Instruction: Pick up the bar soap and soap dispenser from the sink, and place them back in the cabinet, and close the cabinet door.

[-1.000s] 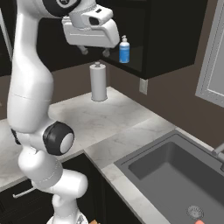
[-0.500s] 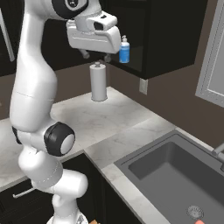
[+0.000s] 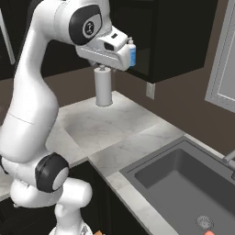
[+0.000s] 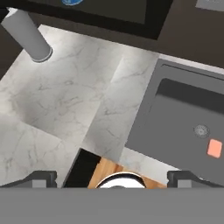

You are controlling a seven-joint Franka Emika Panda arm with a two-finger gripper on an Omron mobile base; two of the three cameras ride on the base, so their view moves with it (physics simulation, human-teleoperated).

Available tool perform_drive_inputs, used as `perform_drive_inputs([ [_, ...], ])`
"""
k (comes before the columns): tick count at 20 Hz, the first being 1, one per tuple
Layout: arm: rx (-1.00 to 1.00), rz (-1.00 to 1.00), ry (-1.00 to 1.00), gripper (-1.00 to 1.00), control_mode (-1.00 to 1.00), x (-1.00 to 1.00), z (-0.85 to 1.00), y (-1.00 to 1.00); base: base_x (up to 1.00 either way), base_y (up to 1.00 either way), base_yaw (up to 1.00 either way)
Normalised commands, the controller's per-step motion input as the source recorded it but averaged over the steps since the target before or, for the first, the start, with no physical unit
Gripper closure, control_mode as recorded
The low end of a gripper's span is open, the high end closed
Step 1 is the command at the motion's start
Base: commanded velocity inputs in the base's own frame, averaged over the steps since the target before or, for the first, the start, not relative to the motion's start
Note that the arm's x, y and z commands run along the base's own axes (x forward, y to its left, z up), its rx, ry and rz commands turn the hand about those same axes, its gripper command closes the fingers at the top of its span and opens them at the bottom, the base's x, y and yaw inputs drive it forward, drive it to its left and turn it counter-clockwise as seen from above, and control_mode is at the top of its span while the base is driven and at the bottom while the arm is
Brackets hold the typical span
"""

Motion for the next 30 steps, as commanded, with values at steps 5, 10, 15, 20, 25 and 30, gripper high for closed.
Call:
perform_drive_inputs([
  [5, 0.00, 0.00, -0.37, -1.00, -1.00, -0.16, -0.44, 0.00, 0.00, 0.00, 0.00],
  [10, 0.00, 0.00, -0.26, -1.00, -1.00, -0.23, -0.37, 0.00, 0.00, 0.00, 0.00],
  [15, 0.00, 0.00, -0.13, -1.00, -1.00, -0.21, -0.24, 0.01, 0.00, 0.00, 0.00],
  [20, 0.00, 0.00, 0.00, -1.00, -1.00, -0.09, -0.02, 0.07, 0.00, 0.00, 0.00],
  [25, 0.00, 0.00, 0.11, -1.00, -1.00, -0.11, 0.12, 0.03, 0.00, 0.00, 0.00],
  [30, 0.00, 0.00, 0.22, -1.00, -1.00, -0.13, 0.23, 0.05, 0.00, 0.00, 0.00],
])
